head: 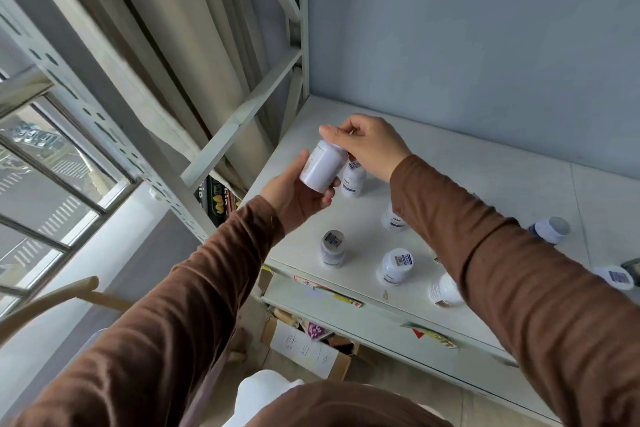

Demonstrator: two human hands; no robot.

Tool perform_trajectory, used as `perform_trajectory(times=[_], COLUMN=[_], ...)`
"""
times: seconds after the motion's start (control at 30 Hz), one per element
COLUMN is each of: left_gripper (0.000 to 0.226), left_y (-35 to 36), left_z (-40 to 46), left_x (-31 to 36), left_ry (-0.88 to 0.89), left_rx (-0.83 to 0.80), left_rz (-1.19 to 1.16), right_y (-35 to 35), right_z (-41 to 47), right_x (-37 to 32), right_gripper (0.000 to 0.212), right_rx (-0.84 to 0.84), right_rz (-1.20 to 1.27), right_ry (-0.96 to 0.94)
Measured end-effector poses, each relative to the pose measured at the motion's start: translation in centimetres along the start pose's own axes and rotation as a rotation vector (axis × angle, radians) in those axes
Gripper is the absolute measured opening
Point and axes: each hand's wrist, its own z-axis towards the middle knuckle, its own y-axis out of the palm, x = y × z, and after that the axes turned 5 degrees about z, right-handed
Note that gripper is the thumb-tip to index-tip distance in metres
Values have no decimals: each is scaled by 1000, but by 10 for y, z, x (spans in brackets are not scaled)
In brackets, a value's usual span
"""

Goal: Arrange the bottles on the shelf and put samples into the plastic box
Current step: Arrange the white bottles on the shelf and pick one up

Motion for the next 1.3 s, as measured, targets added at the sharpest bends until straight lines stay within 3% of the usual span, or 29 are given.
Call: perform_trajectory(times=[0.13, 0.23, 0.33, 0.47, 0.6, 0.73, 0.97, 1.3], left_gripper=[55, 49, 30, 38, 47, 54, 51, 40], left_y=[5, 6, 9, 19, 25, 13, -18, -30], left_z=[-4, -8, -7, 1, 10, 12, 13, 18], left_x=[-4, -3, -5, -17, -28, -29, -16, -27], left_ry=[-36, 30, 179, 361, 479, 401, 279, 255], left_rx=[-85, -31, 61, 332, 502, 448, 397, 395], left_rz=[-63, 47, 341, 886, 1013, 1219, 1602, 1687], right_y=[2, -3, -8, -7, -6, -7, 13, 31], right_z=[-6, -8, -13, -24, -34, -37, -32, -41], right_x=[-7, -5, 0, 6, 9, 18, 48, 77], right_gripper=[50, 40, 32, 45, 47, 35, 37, 38], right_rx=[8, 7, -43, -111, -80, -97, -249, -282], right_rz=[43, -66, -201, -253, -211, -257, -422, -434], right_ry=[-33, -72, -128, -165, -153, -130, -62, -47])
